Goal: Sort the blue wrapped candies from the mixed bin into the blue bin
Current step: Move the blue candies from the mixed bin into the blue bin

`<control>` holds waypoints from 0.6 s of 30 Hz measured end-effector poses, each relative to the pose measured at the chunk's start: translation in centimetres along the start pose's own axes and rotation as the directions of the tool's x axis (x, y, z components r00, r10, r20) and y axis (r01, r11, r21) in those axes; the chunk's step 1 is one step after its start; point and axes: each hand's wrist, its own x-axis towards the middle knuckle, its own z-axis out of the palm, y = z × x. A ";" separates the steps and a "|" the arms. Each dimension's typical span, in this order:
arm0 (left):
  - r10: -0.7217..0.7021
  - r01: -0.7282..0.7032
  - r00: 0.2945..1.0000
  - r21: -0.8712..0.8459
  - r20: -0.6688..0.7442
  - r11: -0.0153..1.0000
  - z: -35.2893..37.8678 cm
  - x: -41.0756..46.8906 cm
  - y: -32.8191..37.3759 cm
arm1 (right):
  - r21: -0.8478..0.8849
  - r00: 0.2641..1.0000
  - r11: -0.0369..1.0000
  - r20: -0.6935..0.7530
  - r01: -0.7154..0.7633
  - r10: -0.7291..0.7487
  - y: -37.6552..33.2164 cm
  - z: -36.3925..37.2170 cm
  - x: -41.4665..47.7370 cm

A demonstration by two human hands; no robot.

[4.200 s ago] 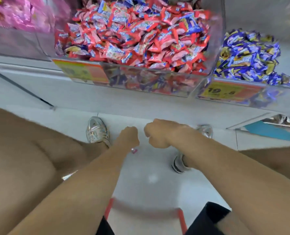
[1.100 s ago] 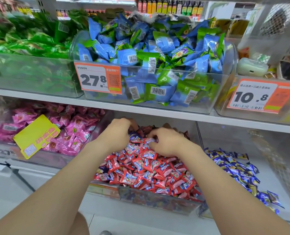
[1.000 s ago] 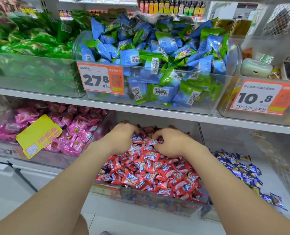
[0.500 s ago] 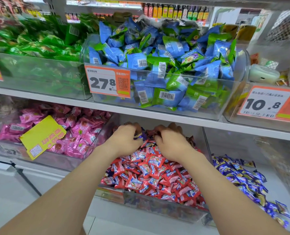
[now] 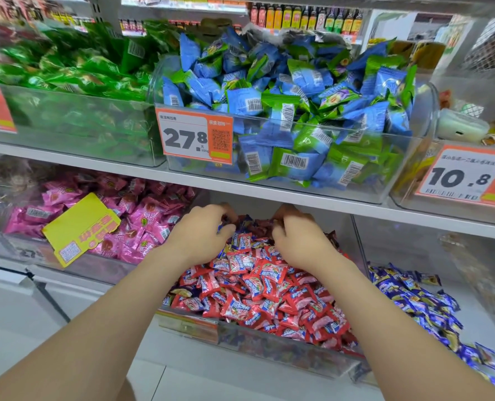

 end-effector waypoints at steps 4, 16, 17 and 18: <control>-0.016 0.015 0.997 0.021 0.070 1.000 0.6 0.4 -0.1 | -0.087 1.000 0.996 -0.005 -0.017 0.017 -0.2 -0.5 -0.7; 0.002 -0.015 0.984 0.073 0.178 0.997 1.3 2.2 0.7 | -0.219 0.963 0.974 0.270 0.055 0.007 -2.3 0.0 0.3; 0.000 -0.006 0.987 0.039 0.159 0.999 0.9 2.0 0.8 | -0.204 0.953 0.977 0.302 0.054 0.011 -2.3 0.0 0.5; -0.008 0.008 0.991 0.007 0.137 1.000 0.5 1.8 0.8 | -0.193 0.945 0.980 0.328 0.055 0.012 -2.3 -0.1 0.7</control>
